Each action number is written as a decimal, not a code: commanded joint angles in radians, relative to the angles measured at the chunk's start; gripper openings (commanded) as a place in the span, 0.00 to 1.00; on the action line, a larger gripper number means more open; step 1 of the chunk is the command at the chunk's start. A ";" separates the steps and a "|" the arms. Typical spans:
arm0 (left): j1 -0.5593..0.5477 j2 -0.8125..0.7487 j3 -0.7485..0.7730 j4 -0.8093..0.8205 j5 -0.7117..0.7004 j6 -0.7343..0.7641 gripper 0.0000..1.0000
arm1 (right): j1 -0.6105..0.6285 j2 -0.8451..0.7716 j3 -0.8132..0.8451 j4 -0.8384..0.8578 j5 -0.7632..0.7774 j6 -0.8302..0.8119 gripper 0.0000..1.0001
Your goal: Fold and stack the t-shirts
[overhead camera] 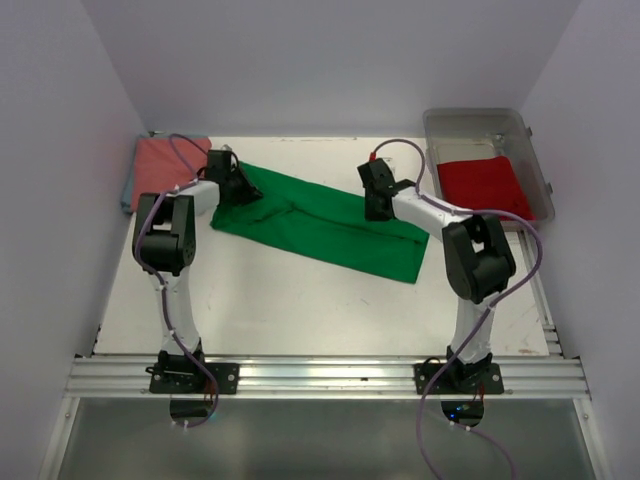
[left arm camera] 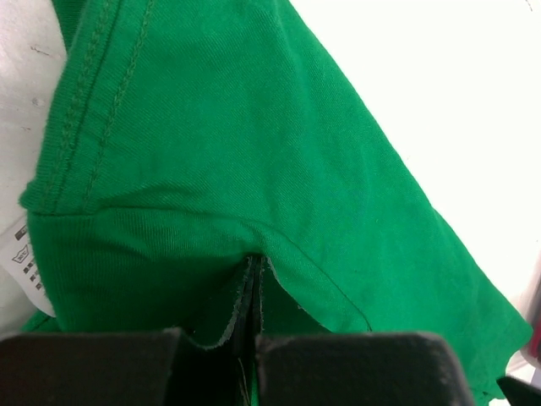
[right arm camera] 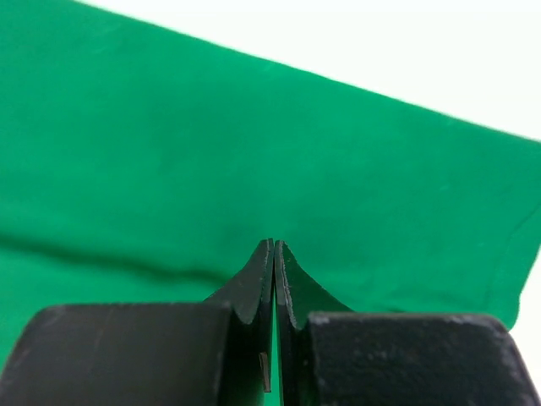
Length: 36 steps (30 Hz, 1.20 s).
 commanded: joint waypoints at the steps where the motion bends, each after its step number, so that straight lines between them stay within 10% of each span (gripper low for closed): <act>1: -0.001 -0.024 -0.026 -0.093 0.011 0.041 0.00 | 0.000 0.071 0.094 -0.043 0.168 -0.013 0.00; 20: -0.001 0.129 0.158 -0.147 0.097 0.081 0.00 | 0.125 -0.154 -0.432 0.049 -0.012 0.134 0.00; 36: -0.041 0.416 0.471 -0.075 0.537 0.041 0.00 | 0.688 -0.121 -0.550 0.023 -0.187 0.508 0.00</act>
